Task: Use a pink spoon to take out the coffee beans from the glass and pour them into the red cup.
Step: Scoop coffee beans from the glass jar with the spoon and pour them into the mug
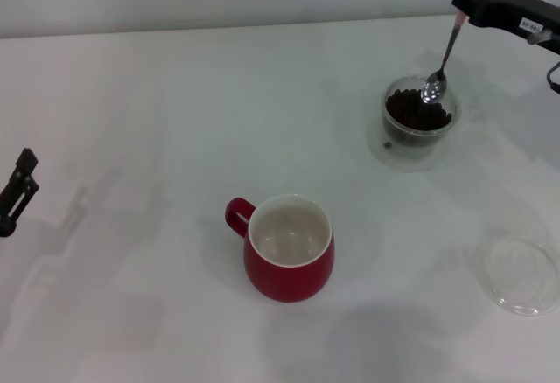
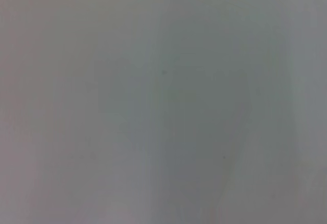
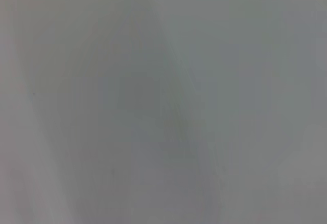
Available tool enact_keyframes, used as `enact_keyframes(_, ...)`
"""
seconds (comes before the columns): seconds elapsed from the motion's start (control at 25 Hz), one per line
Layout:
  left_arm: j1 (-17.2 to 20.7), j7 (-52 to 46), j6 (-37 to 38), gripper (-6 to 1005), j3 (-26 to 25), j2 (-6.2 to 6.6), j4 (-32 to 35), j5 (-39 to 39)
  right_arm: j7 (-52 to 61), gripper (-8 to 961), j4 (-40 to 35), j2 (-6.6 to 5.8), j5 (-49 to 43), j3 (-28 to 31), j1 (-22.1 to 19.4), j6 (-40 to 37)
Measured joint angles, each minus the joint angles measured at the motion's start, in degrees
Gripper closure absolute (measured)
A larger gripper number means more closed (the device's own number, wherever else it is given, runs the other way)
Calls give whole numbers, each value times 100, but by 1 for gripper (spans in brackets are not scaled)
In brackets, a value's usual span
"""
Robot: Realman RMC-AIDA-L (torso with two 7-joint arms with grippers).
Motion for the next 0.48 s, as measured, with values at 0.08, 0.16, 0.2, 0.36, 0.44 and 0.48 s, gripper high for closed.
enact_keyframes(0.08, -1, -3, 28, 242, 0, 0, 0, -33, -51, 806, 49, 3, 1, -4, 3, -2)
enact_keyframes(0.16, -5, -3, 45, 242, 0, 0, 0, -48, -111, 806, 103, 5, 1, -10, 0, -2)
enact_keyframes(0.2, -6, -3, 49, 242, 0, 0, 0, -50, -147, 806, 126, 6, 2, -10, -6, -1)
enact_keyframes(0.36, -28, -3, 101, 241, 0, 7, 0, -53, -324, 806, 306, 13, 9, 3, -27, -13)
enact_keyframes(0.44, -41, -3, 118, 241, 0, 8, 0, -54, -338, 807, 418, 14, 12, 31, -28, -61)
enact_keyframes(0.48, -45, -1, 127, 241, 0, 9, 1, -55, -338, 807, 458, 14, 14, 44, -28, -93)
